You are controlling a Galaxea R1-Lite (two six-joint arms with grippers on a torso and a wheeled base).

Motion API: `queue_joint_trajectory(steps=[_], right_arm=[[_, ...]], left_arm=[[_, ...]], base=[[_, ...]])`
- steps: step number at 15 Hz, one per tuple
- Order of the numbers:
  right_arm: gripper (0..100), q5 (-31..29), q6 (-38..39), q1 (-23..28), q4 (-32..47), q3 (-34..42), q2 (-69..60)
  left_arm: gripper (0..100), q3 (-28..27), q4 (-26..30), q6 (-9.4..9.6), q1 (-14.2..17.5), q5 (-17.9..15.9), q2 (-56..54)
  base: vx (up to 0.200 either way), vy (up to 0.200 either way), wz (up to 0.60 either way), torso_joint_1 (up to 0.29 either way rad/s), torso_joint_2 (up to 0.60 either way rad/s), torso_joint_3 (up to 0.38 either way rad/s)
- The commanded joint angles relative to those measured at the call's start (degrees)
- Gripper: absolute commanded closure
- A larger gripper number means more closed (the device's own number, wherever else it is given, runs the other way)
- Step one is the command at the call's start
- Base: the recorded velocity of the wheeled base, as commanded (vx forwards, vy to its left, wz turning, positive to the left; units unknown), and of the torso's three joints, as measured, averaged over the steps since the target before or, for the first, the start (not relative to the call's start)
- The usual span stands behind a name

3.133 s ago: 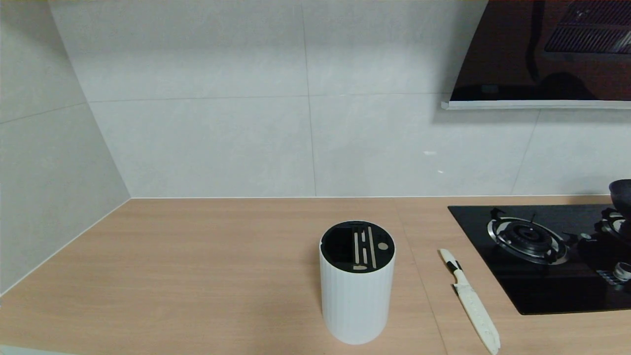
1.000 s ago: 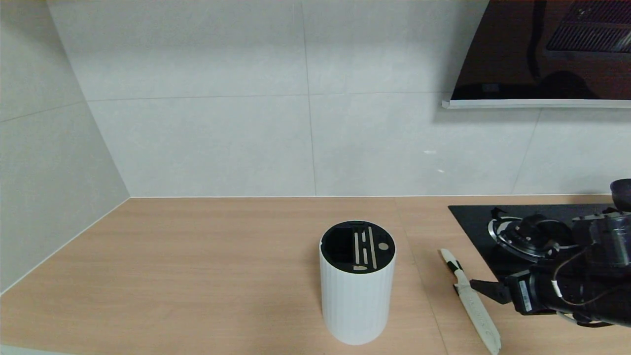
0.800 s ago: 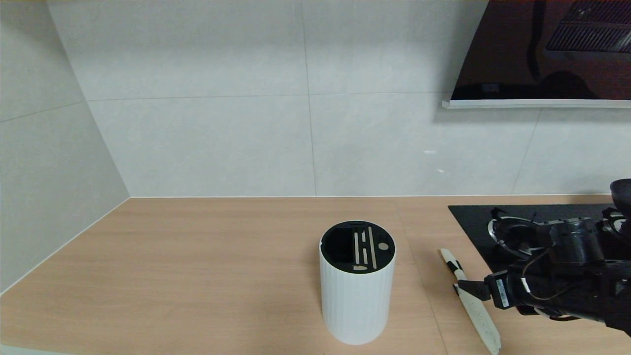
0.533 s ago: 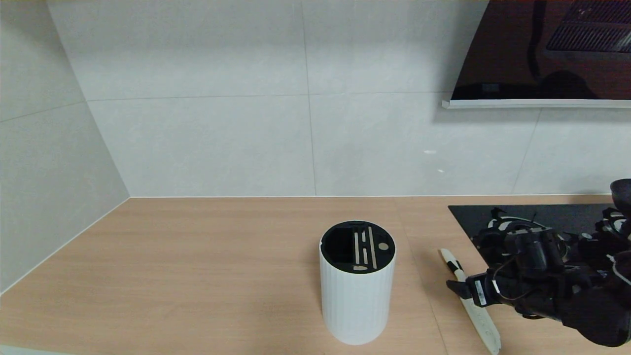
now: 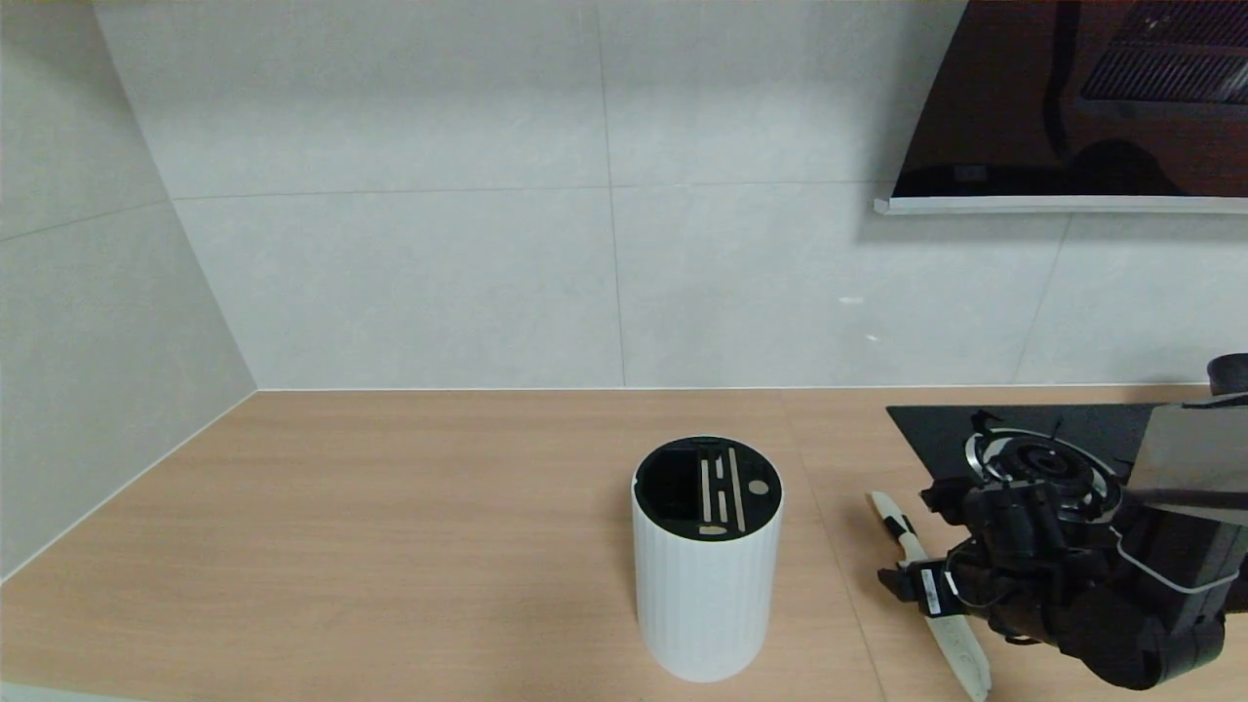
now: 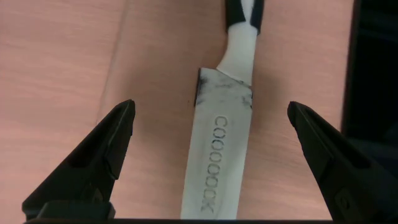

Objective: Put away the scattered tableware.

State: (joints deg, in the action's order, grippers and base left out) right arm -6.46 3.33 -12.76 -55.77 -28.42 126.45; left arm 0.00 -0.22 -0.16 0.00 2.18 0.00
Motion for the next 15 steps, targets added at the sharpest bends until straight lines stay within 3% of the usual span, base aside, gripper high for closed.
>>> queue_joint_trajectory(steps=[1,15], right_arm=[[0,-0.4,0.4,-0.1,0.0,-0.8,1.9],[0,-1.8,0.5,1.4,-0.1,-3.0,5.0]], left_arm=[[0,0.0,0.0,-0.02,0.0,0.0,0.0],[0,0.0,0.0,-0.02,0.0,0.0,0.0]], base=[[0.000,0.000,0.00,0.000,0.00,0.000],[0.000,0.000,0.00,0.000,0.00,0.000]])
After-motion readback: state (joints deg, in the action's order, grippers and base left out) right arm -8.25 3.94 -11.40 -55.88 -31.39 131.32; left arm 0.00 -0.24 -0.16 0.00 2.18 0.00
